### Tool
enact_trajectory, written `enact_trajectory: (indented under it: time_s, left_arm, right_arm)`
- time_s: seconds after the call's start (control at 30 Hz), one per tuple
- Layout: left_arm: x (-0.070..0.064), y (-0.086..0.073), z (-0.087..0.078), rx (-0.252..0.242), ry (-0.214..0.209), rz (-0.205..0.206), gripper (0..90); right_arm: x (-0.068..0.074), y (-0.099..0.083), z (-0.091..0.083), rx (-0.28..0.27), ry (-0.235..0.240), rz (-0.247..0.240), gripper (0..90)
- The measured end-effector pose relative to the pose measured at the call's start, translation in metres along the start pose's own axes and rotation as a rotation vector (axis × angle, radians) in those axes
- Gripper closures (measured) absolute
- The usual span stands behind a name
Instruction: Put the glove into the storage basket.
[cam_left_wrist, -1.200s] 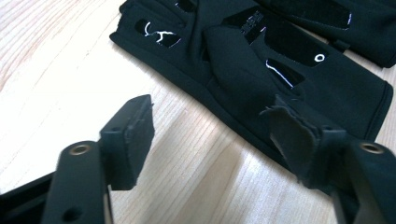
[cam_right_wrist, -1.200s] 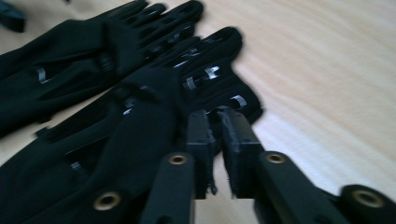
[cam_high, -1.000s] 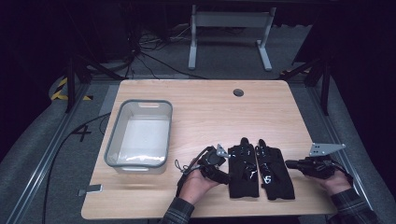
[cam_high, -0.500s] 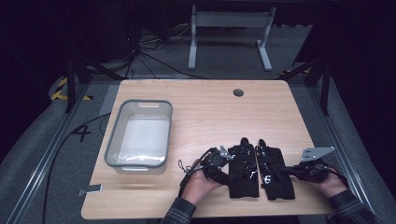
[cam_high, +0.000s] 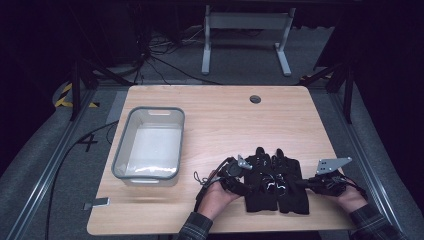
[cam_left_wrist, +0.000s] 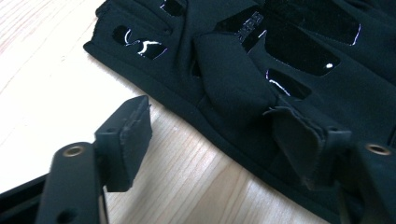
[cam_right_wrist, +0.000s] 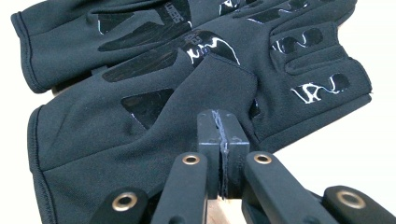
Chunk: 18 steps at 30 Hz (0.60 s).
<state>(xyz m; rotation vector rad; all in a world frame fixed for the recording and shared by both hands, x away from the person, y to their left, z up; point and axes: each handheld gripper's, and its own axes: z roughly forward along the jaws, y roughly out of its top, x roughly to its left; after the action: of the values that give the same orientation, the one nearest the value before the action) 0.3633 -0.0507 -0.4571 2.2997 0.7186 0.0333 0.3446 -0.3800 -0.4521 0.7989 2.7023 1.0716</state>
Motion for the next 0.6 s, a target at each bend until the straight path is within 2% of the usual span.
enact_trajectory:
  time_s: [0.17,0.3,0.33,0.43,0.6]
  left_arm:
    - [-0.003,0.0012,0.0023,0.003,-0.006,0.006,44.9]
    - [-0.0059,0.0024,0.0031,0.007,0.023,0.021,55.7]
    - [-0.0062,0.0026,0.0032,0.008,0.024,0.022,61.9]
    - [-0.0055,0.003,0.004,0.005,0.022,0.004,74.9]
    - [-0.004,0.0045,0.0028,0.006,0.007,-0.016,82.3]
  right_arm:
    - [0.0002,0.0006,0.0006,0.001,0.005,-0.003,89.8]
    - [0.0004,0.0007,0.0007,0.002,0.006,-0.005,89.8]
    - [0.0005,0.0008,0.0008,0.002,0.006,-0.007,89.8]
    - [0.0008,0.0009,0.0011,0.002,0.005,-0.008,89.8]
    - [0.0008,0.0011,0.0014,0.001,0.007,-0.01,89.8]
